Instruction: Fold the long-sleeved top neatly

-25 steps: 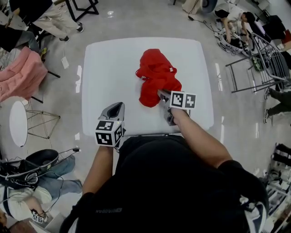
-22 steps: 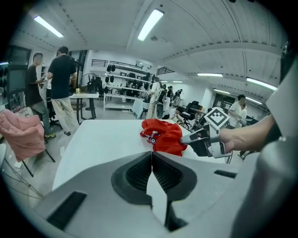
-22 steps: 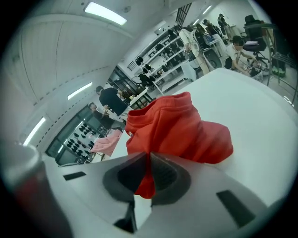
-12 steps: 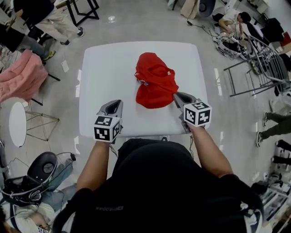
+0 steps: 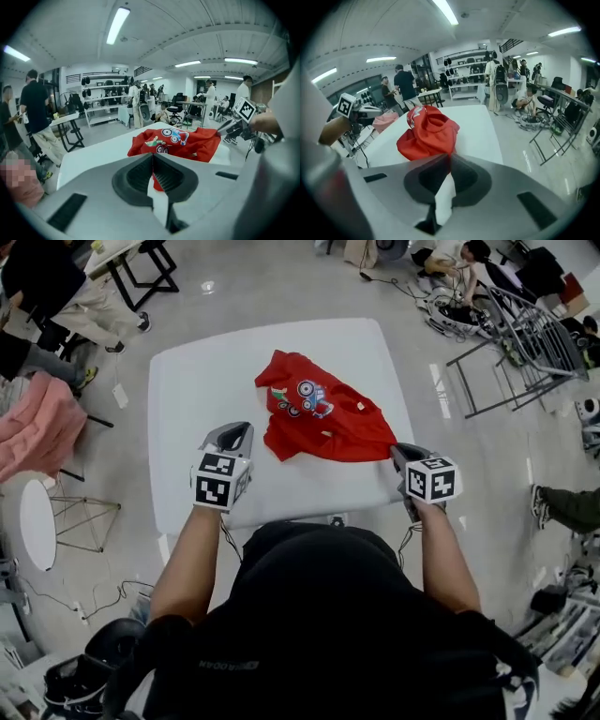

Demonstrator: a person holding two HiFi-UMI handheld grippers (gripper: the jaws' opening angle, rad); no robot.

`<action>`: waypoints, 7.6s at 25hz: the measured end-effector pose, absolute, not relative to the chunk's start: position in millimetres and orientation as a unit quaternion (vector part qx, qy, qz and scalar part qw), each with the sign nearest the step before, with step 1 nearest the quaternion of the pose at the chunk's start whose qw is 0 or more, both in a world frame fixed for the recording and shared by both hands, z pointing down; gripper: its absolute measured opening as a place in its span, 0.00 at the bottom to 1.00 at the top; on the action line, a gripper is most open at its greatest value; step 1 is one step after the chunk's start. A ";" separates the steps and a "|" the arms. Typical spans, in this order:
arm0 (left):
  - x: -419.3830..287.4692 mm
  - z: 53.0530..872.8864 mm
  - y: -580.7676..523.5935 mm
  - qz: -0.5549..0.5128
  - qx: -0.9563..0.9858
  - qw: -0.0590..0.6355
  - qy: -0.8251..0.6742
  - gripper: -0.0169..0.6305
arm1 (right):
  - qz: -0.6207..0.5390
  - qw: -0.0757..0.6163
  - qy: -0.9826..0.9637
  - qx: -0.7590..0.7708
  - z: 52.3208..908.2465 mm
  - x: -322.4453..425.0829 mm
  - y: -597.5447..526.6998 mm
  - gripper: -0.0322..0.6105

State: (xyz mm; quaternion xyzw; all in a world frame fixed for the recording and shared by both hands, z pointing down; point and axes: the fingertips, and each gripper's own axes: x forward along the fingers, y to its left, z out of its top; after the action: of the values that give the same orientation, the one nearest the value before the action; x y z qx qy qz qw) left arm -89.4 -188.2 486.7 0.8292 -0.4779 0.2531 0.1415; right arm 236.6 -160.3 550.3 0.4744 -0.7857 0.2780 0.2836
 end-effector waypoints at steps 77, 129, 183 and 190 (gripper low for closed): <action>-195.6 158.1 -242.6 0.116 0.815 -0.112 -0.556 0.08 | -0.175 0.212 -0.829 0.487 169.3 153.6 -271.8 0.09; -237.6 451.6 -322.2 0.280 0.791 0.148 -0.524 0.08 | 0.062 0.355 -0.822 0.441 443.7 112.8 -352.9 0.09; -279.4 628.3 -346.4 0.362 0.694 0.357 -0.511 0.05 | 0.341 0.360 -0.784 0.374 644.2 172.3 -422.7 0.09; -352.8 620.7 -391.3 0.404 0.635 0.281 -0.595 0.05 | 0.252 0.408 -0.770 0.421 641.8 202.8 -475.5 0.08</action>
State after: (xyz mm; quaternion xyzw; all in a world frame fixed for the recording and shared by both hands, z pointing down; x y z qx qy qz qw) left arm -352.8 -391.3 620.7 0.6354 -0.5952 0.4037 0.2810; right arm 202.8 -475.5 641.8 0.4209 -0.7699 0.2525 0.4078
